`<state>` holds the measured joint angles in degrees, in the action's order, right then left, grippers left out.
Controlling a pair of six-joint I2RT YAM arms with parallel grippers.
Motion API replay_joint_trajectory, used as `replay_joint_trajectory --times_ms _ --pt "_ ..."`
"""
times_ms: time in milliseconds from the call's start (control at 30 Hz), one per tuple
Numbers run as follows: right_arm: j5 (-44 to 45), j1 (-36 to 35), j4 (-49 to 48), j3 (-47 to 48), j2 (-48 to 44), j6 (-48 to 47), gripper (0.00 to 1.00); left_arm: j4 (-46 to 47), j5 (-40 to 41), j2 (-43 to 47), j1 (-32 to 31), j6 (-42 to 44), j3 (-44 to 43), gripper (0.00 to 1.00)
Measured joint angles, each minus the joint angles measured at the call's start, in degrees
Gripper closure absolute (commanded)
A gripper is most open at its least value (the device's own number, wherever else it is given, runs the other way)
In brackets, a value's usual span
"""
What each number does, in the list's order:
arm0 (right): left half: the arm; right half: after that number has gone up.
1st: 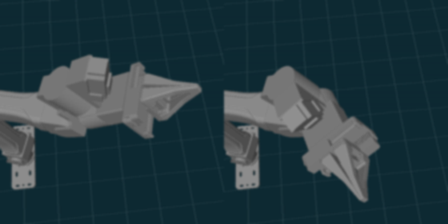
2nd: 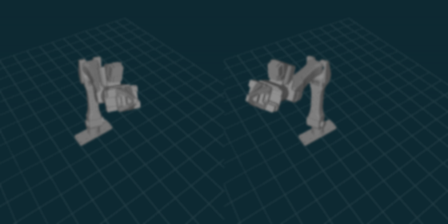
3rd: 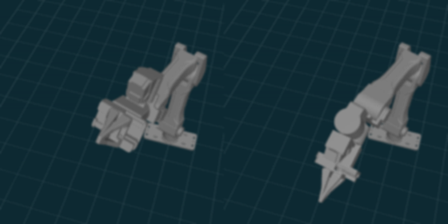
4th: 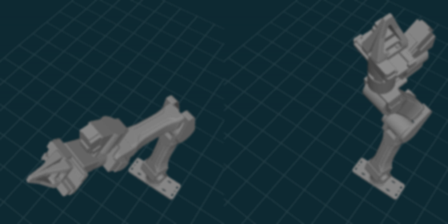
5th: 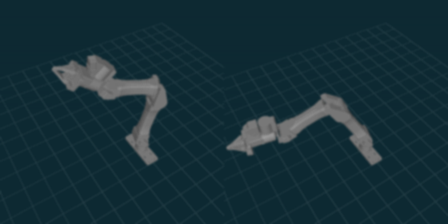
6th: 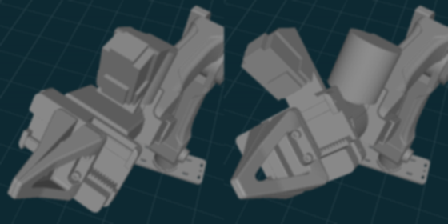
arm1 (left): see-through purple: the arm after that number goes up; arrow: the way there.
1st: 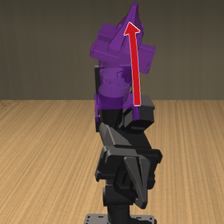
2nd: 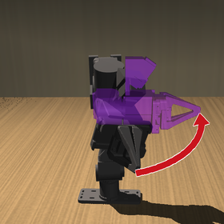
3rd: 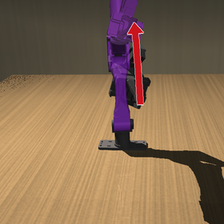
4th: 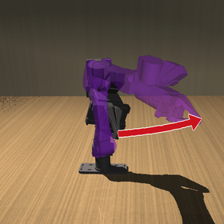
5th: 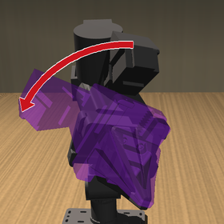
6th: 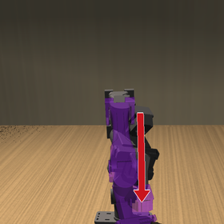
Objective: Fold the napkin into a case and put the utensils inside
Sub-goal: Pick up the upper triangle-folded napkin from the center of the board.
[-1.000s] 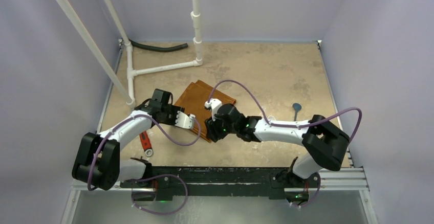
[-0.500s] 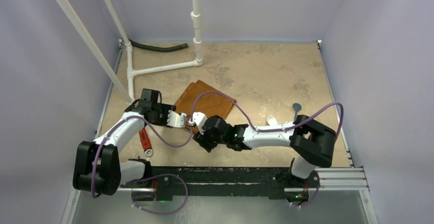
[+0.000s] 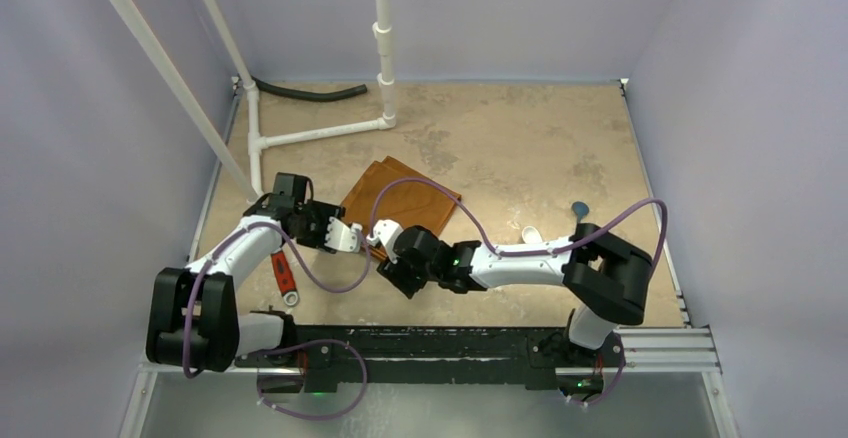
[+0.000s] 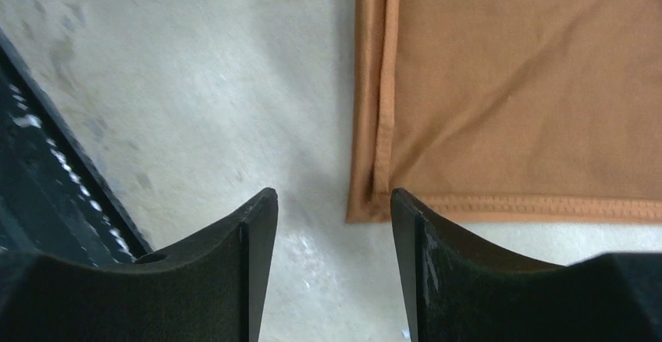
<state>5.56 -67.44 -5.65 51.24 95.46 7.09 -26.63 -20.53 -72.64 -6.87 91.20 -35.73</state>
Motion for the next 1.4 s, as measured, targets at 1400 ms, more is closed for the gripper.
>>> replay_joint_trajectory --times_ms 1400 --pt "-1.6 2.2 2.7 2.2 4.2 -7.3 0.48 1.8 -4.9 -3.7 0.1 4.0 0.0 0.45"
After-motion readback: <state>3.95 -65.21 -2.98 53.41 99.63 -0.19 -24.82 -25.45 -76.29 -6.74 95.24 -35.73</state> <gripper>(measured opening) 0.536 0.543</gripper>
